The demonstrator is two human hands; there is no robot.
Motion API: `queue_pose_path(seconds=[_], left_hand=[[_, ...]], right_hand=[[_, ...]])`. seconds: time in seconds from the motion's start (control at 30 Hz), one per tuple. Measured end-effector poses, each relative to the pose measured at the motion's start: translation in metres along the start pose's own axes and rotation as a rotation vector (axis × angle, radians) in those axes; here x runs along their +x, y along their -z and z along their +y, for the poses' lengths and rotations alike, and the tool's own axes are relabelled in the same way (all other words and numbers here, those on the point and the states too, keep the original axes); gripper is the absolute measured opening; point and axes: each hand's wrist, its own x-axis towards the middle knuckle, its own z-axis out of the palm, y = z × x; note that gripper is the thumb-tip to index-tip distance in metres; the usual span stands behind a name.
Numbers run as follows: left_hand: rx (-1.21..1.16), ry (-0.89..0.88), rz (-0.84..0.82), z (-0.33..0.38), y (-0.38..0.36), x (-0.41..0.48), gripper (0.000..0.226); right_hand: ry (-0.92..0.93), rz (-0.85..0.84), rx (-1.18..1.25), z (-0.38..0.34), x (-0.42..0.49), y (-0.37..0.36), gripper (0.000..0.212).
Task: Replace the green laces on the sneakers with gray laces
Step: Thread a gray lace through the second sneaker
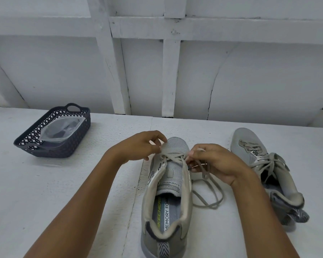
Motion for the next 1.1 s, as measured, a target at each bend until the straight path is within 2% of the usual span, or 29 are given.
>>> queue_pose_path(seconds=[0.07,0.17,0.27,0.33,0.43,0.6,0.8,0.87,0.93,1.0,1.1], left_hand=[[0.014,0.016,0.043,-0.003,-0.004,0.005,0.023],[0.043,0.039,0.122,-0.009,-0.009,0.013,0.032],[0.056,0.116,0.125,-0.014,-0.009,0.018,0.042],[0.018,0.142,0.089,-0.017,-0.010,0.020,0.042],[-0.112,0.142,0.124,-0.020,-0.011,0.020,0.037],[-0.143,0.150,0.192,-0.024,-0.007,0.019,0.028],[-0.057,0.159,0.181,-0.026,-0.003,0.018,0.031],[0.092,0.097,0.245,-0.023,0.000,0.016,0.027],[0.187,-0.048,0.323,-0.011,0.003,0.010,0.018],[0.177,-0.184,0.242,0.003,0.005,0.002,0.006],[0.269,-0.227,-0.019,0.019,0.000,-0.006,0.005]], right_hand=[[-0.025,-0.004,0.196,-0.001,0.001,0.001,0.011],[-0.026,0.000,0.282,-0.003,0.000,0.000,0.015],[-0.026,0.028,0.318,-0.002,0.002,-0.002,0.044],[-0.030,0.040,0.344,0.000,0.003,-0.003,0.051],[-0.030,0.050,0.383,-0.001,0.004,-0.004,0.047],[-0.038,0.087,0.467,0.000,0.006,-0.010,0.026],[-0.045,0.199,0.205,0.005,0.004,-0.008,0.025],[-0.049,0.218,0.116,0.006,0.005,-0.007,0.021],[-0.076,0.191,0.020,0.007,0.007,-0.008,0.011],[-0.114,0.135,-0.017,0.007,0.010,-0.011,0.016],[-0.130,0.080,-0.063,0.006,0.012,-0.017,0.025]])
